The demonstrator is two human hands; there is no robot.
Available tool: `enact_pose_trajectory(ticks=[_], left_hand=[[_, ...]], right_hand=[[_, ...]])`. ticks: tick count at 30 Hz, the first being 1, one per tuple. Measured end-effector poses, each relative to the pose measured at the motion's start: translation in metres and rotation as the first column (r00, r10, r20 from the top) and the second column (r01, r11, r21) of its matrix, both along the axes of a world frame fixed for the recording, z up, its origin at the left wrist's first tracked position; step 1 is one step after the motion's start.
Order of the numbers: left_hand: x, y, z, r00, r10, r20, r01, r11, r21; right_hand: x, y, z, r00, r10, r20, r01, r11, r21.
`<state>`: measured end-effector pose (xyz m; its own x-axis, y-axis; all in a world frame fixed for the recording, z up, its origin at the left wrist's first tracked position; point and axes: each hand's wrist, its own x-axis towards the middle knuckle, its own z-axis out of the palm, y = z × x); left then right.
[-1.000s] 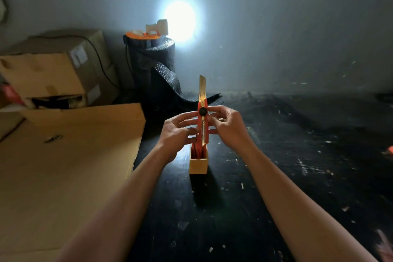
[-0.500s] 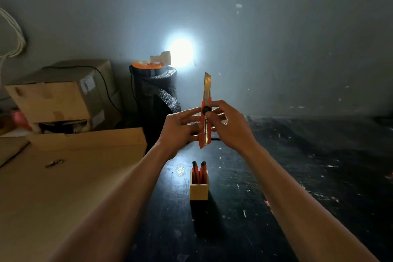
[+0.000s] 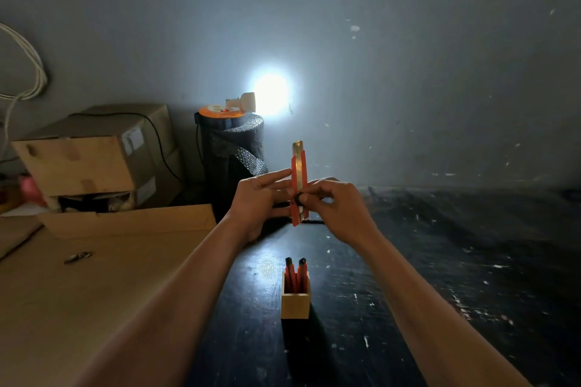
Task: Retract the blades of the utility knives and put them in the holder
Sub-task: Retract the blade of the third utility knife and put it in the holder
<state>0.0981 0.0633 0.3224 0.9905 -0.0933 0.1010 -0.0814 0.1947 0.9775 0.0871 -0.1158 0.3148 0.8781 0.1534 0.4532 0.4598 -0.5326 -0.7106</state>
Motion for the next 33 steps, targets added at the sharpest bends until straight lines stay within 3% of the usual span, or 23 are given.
enact_pose_trajectory(ticks=[10,19,25,33], left_hand=[[0.013,-0.011,0.005,1.000,-0.010,0.018,0.010,1.000,0.022],[0.012,-0.018,-0.001,1.000,0.022,-0.002,-0.022,0.999,0.044],[0.010,-0.018,0.002,1.000,0.009,0.011,-0.009,1.000,0.006],[0.009,-0.016,0.004,1.000,0.009,0.029,-0.009,1.000,0.007]], right_hand=[[0.001,-0.002,-0.008,0.998,-0.007,-0.065,0.019,0.981,0.192],[-0.003,-0.013,-0.017,0.997,0.055,-0.052,-0.050,0.995,0.085],[-0.006,-0.010,-0.016,0.997,0.014,-0.081,0.001,0.984,0.179],[-0.006,-0.008,-0.014,0.998,0.033,-0.058,-0.023,0.987,0.159]])
